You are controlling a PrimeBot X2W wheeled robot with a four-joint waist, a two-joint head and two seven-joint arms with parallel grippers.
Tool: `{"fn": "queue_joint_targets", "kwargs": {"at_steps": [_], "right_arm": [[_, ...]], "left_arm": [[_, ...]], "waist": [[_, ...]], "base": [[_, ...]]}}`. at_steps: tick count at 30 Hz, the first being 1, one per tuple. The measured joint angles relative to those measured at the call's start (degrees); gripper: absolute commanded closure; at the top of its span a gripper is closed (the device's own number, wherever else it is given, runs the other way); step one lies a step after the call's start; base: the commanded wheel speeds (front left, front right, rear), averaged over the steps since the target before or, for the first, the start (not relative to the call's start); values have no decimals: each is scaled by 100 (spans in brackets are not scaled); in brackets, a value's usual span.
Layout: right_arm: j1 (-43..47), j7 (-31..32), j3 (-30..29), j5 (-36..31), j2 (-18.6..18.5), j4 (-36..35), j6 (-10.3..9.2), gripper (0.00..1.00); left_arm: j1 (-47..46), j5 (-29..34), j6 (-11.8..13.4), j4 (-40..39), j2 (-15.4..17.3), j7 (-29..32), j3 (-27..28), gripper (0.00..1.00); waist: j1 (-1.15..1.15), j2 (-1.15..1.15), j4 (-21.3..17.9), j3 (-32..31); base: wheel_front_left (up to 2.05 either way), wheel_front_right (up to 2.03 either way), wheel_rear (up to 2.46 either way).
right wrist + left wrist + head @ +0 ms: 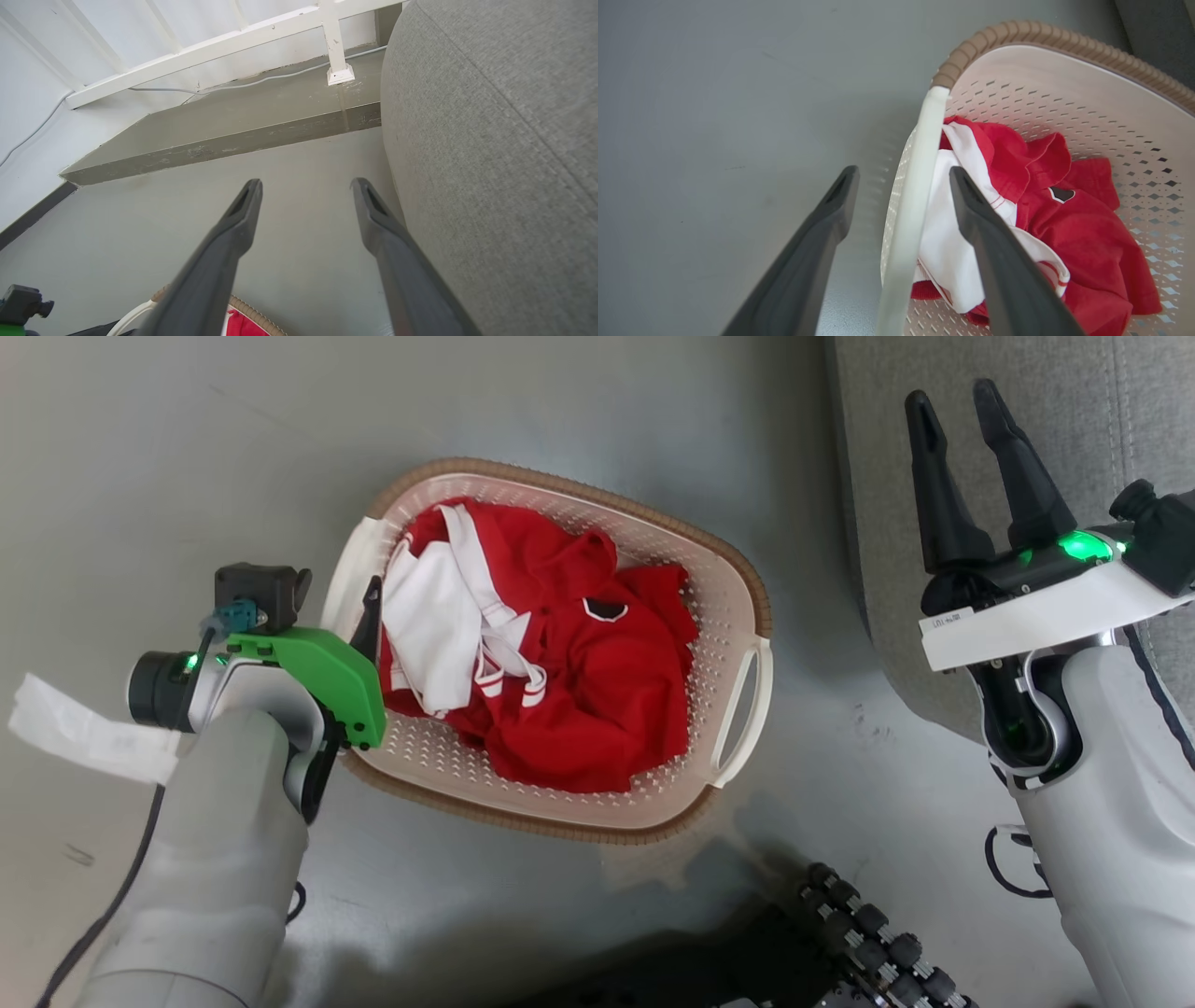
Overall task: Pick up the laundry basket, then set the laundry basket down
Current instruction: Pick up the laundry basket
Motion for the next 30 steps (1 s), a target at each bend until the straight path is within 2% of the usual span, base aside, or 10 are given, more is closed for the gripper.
{"fn": "queue_joint_targets", "kwargs": {"at_steps": [7,8,9,11,12,14,15,16,30], "right_arm": [[-130,0,0,23,38,0,0,0],[-142,0,-2,23,49,3,0,0],[-149,0,-2,23,62,8,0,0],[-164,0,-2,26,65,14,0,0],[-171,0,-2,31,65,15,0,0],[-188,0,-1,47,69,27,0,0],[-194,0,0,49,70,33,0,0],[-196,0,-1,59,75,40,0,0],[-202,-15,-7,63,119,171,0,0]], "left_arm": [[-274,47,-48,318,77,166,-125,0],[-314,47,-48,369,80,165,-134,12],[-346,47,-49,422,80,166,-142,12],[-383,47,-49,504,78,172,-168,31],[-403,47,-51,542,74,179,-181,51],[-453,46,-51,630,69,224,-196,60],[-471,46,-55,657,69,224,-200,84],[-486,45,-56,676,66,223,-205,100],[-535,-434,-98,1054,-42,-54,24,100]], "waist": [[0,0,-80,205],[0,0,-92,231],[0,0,-102,250],[0,0,-118,275],[0,0,-122,283],[0,0,-128,295],[0,0,-131,299],[0,0,-134,303],[0,0,-89,87]], "base": [[0,0,0],[0,0,0],[0,0,0],[0,0,0],[0,0,0],[0,0,0],[0,0,0],[0,0,0],[0,0,0]]}}
